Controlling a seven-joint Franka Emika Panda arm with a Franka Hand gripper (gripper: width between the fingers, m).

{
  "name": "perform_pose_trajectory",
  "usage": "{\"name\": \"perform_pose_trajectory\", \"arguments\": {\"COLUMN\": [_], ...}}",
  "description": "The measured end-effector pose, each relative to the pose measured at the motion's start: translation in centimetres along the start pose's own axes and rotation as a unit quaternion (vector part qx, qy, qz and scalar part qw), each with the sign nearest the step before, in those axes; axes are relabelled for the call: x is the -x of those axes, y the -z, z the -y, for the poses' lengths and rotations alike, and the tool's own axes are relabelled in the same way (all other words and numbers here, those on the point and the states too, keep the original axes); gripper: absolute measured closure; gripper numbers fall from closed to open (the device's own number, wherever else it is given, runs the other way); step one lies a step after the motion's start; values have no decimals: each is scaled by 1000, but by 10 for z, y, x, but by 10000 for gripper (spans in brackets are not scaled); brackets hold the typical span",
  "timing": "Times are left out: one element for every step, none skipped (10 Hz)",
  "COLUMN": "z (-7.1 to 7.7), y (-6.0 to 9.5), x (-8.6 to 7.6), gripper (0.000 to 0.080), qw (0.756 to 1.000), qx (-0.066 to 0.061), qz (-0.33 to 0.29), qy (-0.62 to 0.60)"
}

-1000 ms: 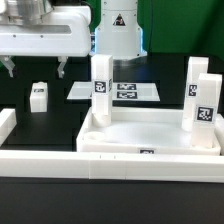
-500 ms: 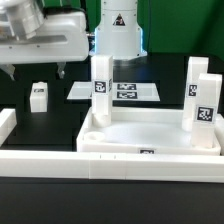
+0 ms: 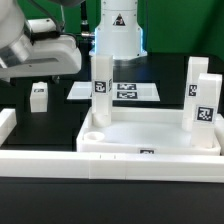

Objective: Assemble desk

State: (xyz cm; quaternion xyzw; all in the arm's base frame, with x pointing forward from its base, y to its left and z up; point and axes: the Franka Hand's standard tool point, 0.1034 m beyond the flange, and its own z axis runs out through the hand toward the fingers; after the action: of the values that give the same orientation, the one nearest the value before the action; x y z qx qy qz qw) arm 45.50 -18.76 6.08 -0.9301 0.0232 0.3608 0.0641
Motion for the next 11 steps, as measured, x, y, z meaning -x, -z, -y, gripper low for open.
{"name": "perform_pose_trajectory", "arguments": {"z": [-10,-17,-17,-17,-17,-16,-14,-14,-13,-13,-12], "y": [-9,-18,-20,-21,-21,-23,-30,-36,-39,-44,-46], "x": [-2,-3,-2,-2,-2,0,5,0,1,-2,-4], "gripper": [151,151,151,151,151,151,151,151,151,151,151], "qw": [1000,1000,999,999,999,999,997,995,992,991,989], "qx": [-3,-7,-9,-9,-8,-10,-14,-12,-11,-2,7], "qz": [8,18,23,26,26,34,73,91,120,135,148], "qy": [-9,-20,-22,-21,-22,-21,-24,-24,-24,-22,-17]}}
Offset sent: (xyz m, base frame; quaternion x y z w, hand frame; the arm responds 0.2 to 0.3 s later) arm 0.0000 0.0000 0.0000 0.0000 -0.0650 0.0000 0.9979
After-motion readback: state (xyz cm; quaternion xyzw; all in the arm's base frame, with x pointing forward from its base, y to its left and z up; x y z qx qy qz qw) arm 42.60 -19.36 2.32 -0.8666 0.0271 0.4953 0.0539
